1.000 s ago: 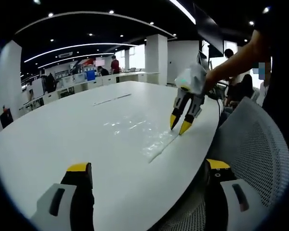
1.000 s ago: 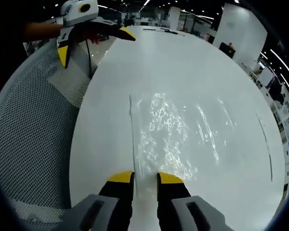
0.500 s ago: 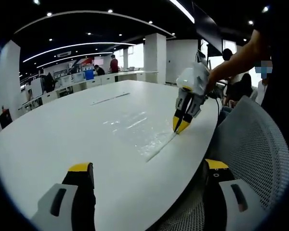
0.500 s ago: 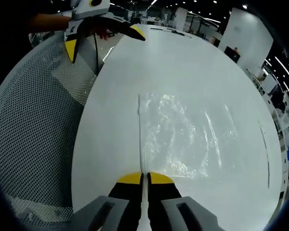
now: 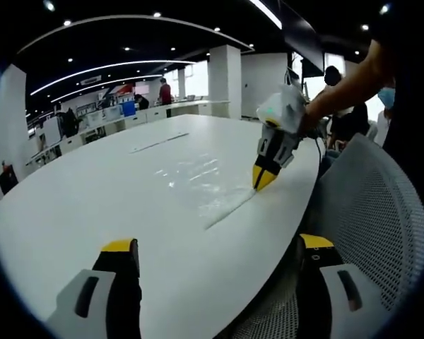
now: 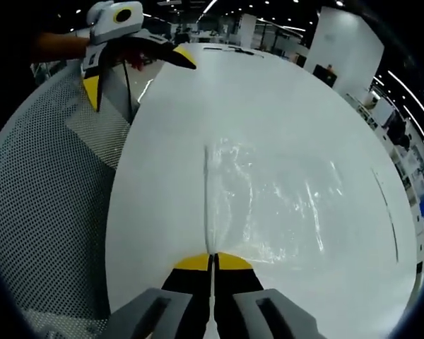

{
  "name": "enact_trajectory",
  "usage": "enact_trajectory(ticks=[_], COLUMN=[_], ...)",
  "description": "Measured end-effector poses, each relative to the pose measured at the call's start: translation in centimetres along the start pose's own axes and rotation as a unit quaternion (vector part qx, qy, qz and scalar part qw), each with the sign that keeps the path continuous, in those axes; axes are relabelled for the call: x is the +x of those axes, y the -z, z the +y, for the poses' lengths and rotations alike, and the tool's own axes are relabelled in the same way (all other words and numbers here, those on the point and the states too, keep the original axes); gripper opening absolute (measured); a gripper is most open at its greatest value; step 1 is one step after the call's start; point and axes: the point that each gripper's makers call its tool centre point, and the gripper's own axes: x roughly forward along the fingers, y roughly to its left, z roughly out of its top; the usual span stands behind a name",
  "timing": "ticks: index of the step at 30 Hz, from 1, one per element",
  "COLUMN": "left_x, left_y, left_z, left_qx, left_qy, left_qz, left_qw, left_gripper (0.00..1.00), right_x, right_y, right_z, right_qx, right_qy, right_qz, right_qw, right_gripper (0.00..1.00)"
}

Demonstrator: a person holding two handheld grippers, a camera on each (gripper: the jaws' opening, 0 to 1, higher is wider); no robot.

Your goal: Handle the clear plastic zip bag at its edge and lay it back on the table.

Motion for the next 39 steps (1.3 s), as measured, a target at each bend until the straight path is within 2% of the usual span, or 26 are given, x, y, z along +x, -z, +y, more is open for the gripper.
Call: enact_trajectory(ticks=[10,18,27,35,39], left_x=[0.0,0.0,0.0,0.1,0.0], left_y=[0.2,1.1,1.3,1.3,0.8], left_z=[-0.2,0.0,0.3,0.0,0.3], left_qx=[0.017,0.029,0.04,0.067,0.099], left_qy=[0.001,0.0,-0.002,0.007,0.005], left_qz=[0.014,0.03,0.033,0.038,0.04], left_qw=[0.9998,0.9991,0.9987,0.997,0.9943], left_gripper=[0.88,0.88,0.87,0.85,0.83], right_x=[-0.4,-1.1,-1.8,-1.9,-2.0], right_y=[-0.3,-1.1,-1.2,-1.3,-1.5], right_z=[0.3,0.3,0.6,0.9,0.9], right_qx=[-0.004,-0.001,-0.005,-0.01,-0.019], right_qy=[0.002,0.003,-0.002,-0.005,-0.007], right_qz=[-0.001,-0.013,-0.012,-0.013,-0.01], right_qw=[1.0,0.9999,0.9999,0.9998,0.9997], right_gripper=[0.0,0.0,0.0,0.0,0.0])
